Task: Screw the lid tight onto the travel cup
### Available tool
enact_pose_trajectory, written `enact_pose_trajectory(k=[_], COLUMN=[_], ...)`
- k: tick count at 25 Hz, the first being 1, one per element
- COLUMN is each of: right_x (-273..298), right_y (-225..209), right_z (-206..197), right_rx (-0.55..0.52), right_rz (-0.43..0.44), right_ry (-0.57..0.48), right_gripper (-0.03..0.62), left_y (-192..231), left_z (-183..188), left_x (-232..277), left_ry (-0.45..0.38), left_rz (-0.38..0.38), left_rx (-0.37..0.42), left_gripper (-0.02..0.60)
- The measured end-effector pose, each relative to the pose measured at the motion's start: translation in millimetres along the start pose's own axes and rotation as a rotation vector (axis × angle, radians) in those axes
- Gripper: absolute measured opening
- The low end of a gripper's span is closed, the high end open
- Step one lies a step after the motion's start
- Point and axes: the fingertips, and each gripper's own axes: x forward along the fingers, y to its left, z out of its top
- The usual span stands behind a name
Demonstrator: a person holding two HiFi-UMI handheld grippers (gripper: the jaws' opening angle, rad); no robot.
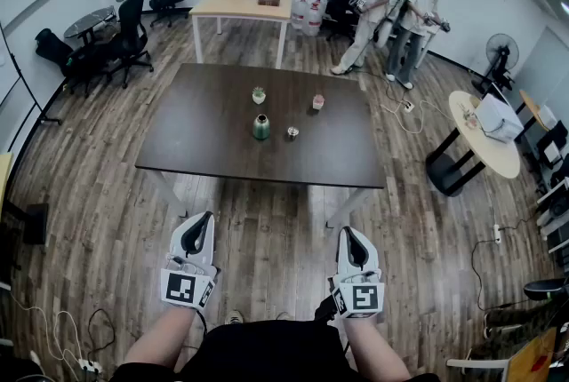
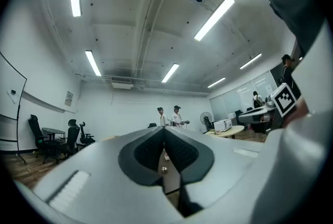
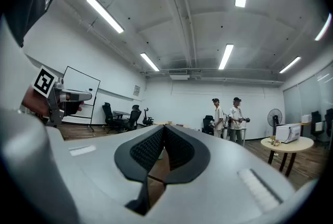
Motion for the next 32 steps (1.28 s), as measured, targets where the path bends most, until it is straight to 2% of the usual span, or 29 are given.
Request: enact_pose_trajectory(k=[8,14,19,28,32], right_x=[-1,-4,-3,15,42], right_y=[0,5,1,-39,-55], right_z=[-2,9,4,-14,-23], right_rx=[0.005,0.019,-0.003,0.03,0.036], right_rz=[-0.001,0.046,0.053,0.129,0.171], right_ry=[0.003,-0.052,-0.036,-0.065,-0.076], right_gripper=[0.009,0.012,0.011,0.011,0.011], left_y=[-2,-4,-9,-39,-43], left_z=[-3,1,-3,-17,-28], left_x=[-2,-3,0,34,62], left_ry=[0.003,0.003,0.01,0.032,0.048], left_rz=[0.004,0.001,0.003,0.064,0.076], left_rx=[0.0,-0.007,-0.006,0.034,0.046], left_gripper=[-0.002,-0.002,-0.002,-0.002,-0.002])
